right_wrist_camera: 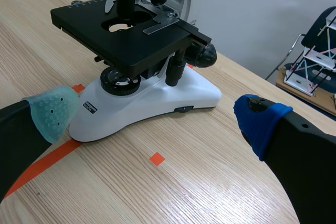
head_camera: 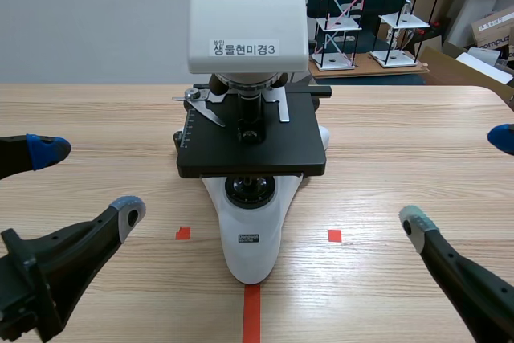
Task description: Return to the home posture
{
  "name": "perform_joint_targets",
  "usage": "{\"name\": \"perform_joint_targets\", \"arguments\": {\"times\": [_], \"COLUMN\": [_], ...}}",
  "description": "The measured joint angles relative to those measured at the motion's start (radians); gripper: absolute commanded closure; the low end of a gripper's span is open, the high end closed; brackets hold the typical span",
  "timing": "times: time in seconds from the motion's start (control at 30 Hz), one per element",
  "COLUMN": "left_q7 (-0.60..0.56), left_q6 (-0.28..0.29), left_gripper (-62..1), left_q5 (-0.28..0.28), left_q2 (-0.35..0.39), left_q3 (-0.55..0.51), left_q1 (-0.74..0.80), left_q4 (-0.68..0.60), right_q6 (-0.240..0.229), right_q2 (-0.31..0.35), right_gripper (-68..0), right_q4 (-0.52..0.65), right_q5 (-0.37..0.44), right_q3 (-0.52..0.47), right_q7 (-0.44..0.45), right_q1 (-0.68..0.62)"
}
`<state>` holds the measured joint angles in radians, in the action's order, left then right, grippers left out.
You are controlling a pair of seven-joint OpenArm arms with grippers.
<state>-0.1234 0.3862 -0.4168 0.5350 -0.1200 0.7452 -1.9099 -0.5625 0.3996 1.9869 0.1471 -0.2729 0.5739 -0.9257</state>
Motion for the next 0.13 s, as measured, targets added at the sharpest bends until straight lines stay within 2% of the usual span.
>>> {"name": "perform_joint_targets", "arguments": {"times": [0.13], "left_q7": [0.0], "left_q6": [0.0], "left_gripper": [-62.3], "left_q5": [0.0], "left_q2": [0.0], "left_q3": [0.0], "left_q1": [0.0], "left_q4": [0.0], "right_q6": [0.0], "right_q2": [0.0], "right_gripper": [-67.9], "right_q4": [0.0], "right_q5": [0.0], "right_q3": [0.0], "right_q7": [0.0], "right_q1": [0.0]}}
